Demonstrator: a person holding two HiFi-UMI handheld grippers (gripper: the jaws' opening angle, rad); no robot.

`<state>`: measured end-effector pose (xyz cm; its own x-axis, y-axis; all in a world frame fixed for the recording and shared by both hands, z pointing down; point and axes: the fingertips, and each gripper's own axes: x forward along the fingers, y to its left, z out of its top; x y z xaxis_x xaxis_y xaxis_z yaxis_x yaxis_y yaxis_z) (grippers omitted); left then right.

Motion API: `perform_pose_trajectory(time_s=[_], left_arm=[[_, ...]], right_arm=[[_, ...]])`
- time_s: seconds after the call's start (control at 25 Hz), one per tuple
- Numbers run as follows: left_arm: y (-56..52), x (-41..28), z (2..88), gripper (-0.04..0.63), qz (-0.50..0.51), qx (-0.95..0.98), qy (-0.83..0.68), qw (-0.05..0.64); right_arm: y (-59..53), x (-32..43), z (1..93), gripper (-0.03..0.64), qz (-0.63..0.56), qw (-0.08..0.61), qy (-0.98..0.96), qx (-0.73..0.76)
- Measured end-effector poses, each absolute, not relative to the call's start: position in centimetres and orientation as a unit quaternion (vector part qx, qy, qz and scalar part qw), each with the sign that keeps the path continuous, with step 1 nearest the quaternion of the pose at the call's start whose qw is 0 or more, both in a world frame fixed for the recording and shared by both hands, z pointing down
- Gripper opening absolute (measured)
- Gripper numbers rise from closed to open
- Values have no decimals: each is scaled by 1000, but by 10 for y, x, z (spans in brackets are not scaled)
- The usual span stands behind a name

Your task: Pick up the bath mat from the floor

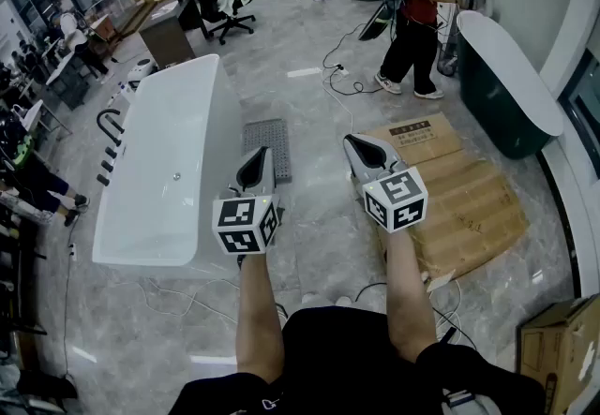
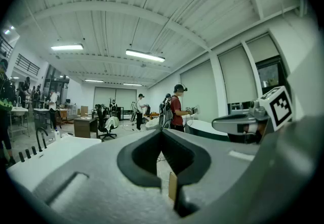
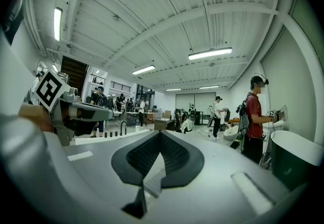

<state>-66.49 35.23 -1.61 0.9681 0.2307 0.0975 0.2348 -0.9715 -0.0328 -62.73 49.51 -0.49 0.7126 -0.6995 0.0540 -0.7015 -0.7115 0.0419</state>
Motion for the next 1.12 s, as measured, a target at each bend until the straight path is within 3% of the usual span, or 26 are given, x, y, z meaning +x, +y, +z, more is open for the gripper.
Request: perform_pose_trajectory(time_s=[0.16,0.88,1.12], left_arm=[[368,-664,-15,-2,-50,-987,-151,25],[385,-620,6,-2,-76,-987,-144,6],[386,-603,6,-2,-82,-986,-141,-24]], right_arm=[[491,-631,0,6,22,86,-385,919],[545,-584,14,8,46,48,-346,936],[543,-570,28,7,72,65,-355,930]])
